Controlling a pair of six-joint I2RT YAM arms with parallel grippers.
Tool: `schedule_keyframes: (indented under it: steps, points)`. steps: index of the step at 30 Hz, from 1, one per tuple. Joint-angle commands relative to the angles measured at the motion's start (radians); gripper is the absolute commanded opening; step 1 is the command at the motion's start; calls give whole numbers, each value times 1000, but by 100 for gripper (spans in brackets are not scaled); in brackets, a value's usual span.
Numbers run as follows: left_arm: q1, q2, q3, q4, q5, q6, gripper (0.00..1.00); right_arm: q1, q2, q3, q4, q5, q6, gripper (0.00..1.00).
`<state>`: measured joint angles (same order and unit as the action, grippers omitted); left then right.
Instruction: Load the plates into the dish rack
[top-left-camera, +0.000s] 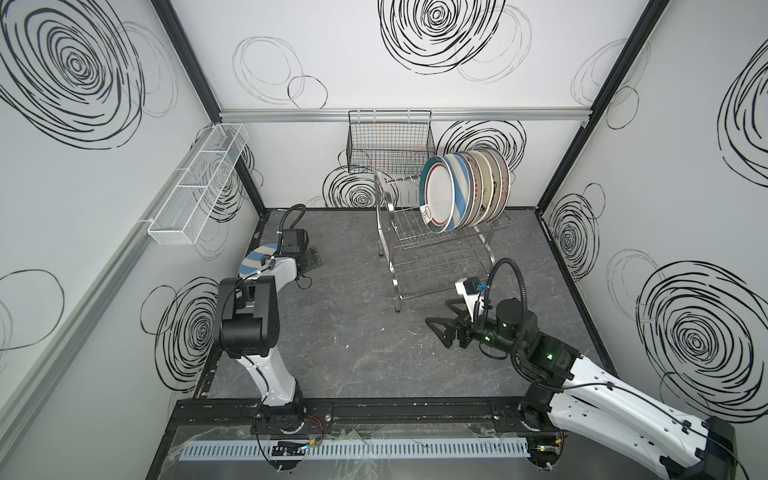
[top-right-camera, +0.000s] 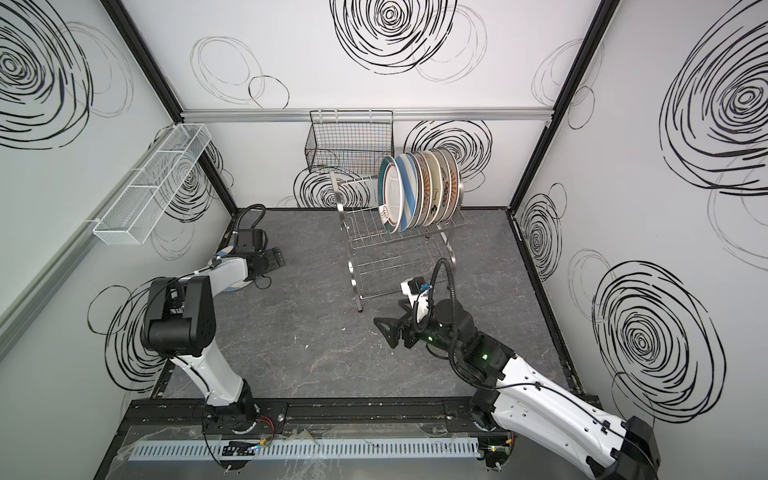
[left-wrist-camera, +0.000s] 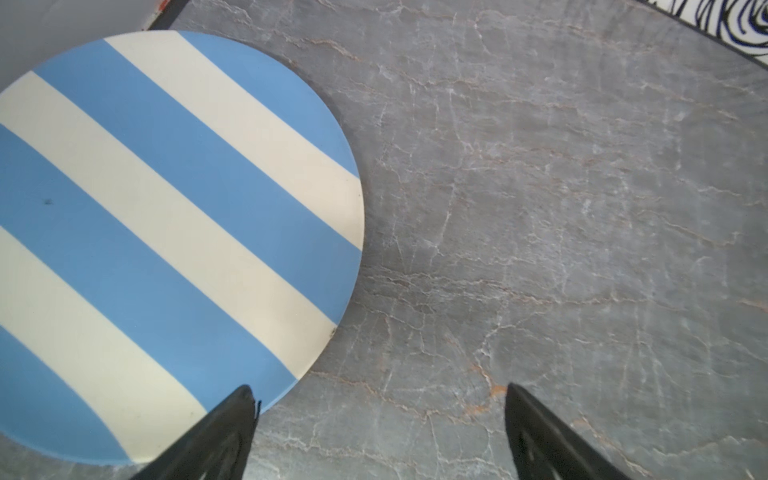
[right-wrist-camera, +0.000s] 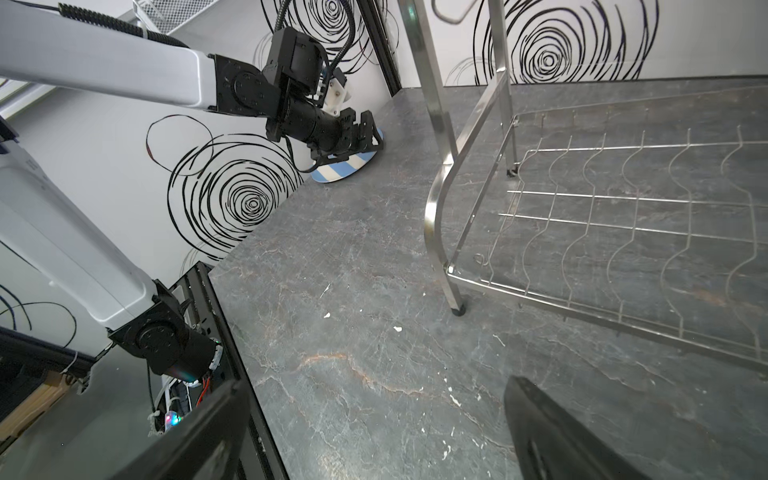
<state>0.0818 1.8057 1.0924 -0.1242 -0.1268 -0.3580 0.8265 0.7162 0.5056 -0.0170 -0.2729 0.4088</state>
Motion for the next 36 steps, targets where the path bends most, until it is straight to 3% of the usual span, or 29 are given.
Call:
schedule_keyframes:
  steps: [1,20,32,36]
  points:
    - [-7,52,64,8,-16,33,96,5,-10,-32,61,-20,19,100]
    - [25,211,219,-76,-88,122,96,-2,-56,-131,97,-23,67,100]
    - [29,222,183,-97,67,90,96,-21,-28,-118,98,-51,61,100]
    - [4,178,129,-112,62,88,96,-33,-2,-102,95,-67,46,100]
